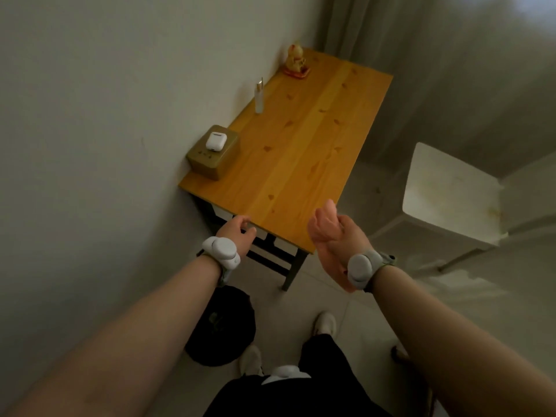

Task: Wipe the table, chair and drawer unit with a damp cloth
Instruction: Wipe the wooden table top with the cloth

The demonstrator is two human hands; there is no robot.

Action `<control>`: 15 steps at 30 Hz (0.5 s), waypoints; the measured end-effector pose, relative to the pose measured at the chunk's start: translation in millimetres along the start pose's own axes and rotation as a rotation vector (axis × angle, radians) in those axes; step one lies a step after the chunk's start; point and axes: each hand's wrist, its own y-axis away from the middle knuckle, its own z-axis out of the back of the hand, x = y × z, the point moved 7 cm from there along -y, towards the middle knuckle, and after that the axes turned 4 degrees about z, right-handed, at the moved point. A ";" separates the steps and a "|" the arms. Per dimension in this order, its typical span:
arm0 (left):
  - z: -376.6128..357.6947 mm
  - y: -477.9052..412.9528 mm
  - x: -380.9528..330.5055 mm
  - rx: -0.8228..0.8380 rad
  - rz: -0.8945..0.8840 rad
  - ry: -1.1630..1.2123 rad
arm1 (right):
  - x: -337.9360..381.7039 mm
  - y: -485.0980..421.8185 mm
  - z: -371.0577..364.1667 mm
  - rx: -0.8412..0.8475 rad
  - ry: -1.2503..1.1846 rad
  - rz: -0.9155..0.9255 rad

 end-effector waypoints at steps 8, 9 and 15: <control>-15.5 -42.7 -2.3 -0.062 0.122 -0.029 | -22.0 -104.8 -20.7 0.374 0.990 0.202; -18.0 -45.9 -4.8 -0.072 0.129 -0.066 | -32.8 -105.2 -30.8 0.511 1.087 0.247; -29.2 -56.9 -3.0 -0.133 0.208 -0.278 | -55.4 -111.0 -52.4 0.721 1.154 0.547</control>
